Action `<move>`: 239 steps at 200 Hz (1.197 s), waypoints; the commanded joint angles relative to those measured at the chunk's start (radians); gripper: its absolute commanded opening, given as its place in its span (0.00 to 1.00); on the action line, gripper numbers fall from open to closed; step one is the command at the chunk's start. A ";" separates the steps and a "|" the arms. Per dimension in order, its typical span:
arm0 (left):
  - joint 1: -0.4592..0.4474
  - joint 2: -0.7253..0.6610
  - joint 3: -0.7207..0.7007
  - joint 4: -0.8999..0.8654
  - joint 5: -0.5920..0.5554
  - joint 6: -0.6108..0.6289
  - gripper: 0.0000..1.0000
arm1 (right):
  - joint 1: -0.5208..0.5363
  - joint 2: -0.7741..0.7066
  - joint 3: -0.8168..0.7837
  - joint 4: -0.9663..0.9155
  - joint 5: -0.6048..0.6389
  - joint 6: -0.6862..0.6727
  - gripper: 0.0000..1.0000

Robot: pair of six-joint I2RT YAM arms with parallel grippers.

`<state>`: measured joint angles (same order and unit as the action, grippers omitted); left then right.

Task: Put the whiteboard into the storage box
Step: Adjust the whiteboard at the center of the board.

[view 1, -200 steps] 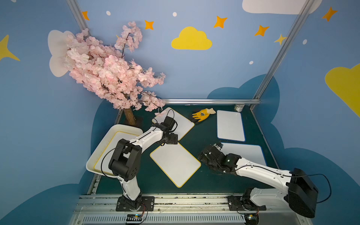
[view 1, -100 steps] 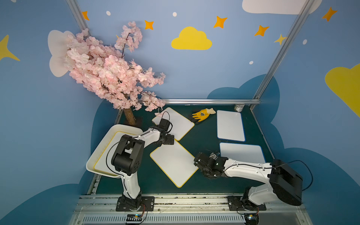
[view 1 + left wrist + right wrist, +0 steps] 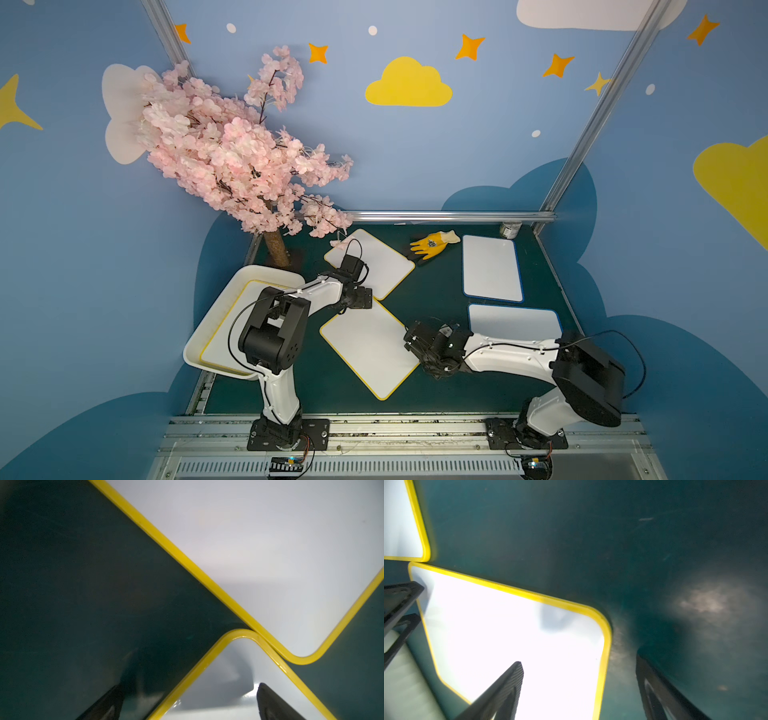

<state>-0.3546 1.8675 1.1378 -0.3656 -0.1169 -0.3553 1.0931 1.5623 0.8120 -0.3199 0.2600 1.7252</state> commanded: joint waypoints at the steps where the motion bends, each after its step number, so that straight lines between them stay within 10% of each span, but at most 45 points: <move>1: 0.001 0.050 -0.066 0.010 0.099 -0.041 1.00 | -0.017 0.066 -0.001 0.114 -0.101 -0.007 0.85; 239: -0.089 -0.111 -0.252 0.016 0.250 -0.225 1.00 | -0.272 0.157 0.137 0.024 -0.235 -0.467 0.85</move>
<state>-0.3866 1.7416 0.9398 -0.1658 -0.0914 -0.4995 0.8494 1.6573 0.9245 -0.3397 -0.0463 1.3437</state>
